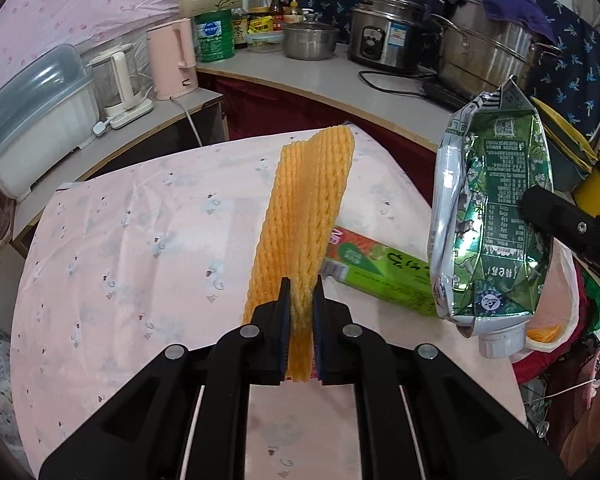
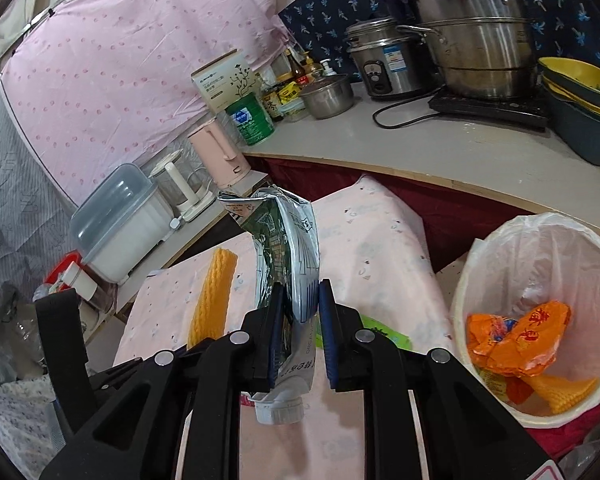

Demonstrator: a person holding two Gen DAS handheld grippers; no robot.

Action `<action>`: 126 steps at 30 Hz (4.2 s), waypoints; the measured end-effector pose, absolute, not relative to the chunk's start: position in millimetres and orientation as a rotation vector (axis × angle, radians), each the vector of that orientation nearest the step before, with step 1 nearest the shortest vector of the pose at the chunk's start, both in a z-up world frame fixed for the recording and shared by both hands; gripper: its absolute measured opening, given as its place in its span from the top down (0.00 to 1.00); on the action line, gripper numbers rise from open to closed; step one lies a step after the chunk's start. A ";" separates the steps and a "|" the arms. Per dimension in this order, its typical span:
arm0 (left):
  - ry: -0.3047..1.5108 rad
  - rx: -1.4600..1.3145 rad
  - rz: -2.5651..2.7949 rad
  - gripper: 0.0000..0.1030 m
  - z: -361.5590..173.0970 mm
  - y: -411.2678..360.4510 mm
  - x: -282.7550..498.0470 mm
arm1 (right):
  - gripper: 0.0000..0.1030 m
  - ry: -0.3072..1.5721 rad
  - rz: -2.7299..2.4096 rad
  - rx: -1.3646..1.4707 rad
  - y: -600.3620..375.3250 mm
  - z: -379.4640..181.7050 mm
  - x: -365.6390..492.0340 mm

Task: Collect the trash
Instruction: 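Carry the green packet and mesh sleeve over the white bin, then open both tools to drop the packet and mesh sleeve into the bin, then move both open tools back over the table toward the cup and box, then grasp the pink paper cup with the left tool while the right tool grasps the green NB box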

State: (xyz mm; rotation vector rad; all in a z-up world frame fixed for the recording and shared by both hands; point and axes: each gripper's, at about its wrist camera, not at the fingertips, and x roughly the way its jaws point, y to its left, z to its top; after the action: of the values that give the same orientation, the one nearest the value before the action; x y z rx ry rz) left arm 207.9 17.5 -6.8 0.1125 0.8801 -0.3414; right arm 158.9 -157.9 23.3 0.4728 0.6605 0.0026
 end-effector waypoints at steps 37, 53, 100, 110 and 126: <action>0.898 0.266 -0.730 0.60 -24.7 -240.1 118.7 | 0.83 0.576 -0.396 0.668 -373.6 -21.1 14.3; 0.901 0.187 -0.579 0.49 -28.6 -189.3 150.3 | 0.83 0.648 -0.299 0.628 -351.4 -38.5 73.5; 0.876 0.017 -0.264 0.14 -18.6 -22.1 157.9 | 0.58 0.739 -0.137 0.457 -212.7 -16.0 101.7; 0.932 -0.008 -0.183 0.12 -42.4 5.9 176.7 | 0.55 0.784 -0.089 0.427 -184.6 -28.2 117.6; 1.044 -0.025 -0.128 0.12 -94.0 26.8 224.2 | 0.47 0.863 -0.050 0.395 -163.2 -61.2 170.4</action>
State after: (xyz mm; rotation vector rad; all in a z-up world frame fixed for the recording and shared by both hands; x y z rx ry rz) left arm 224.2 26.8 -94.0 -0.0246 1.0444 -0.1280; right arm 170.4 -163.2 -61.2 0.3952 0.8632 -0.0495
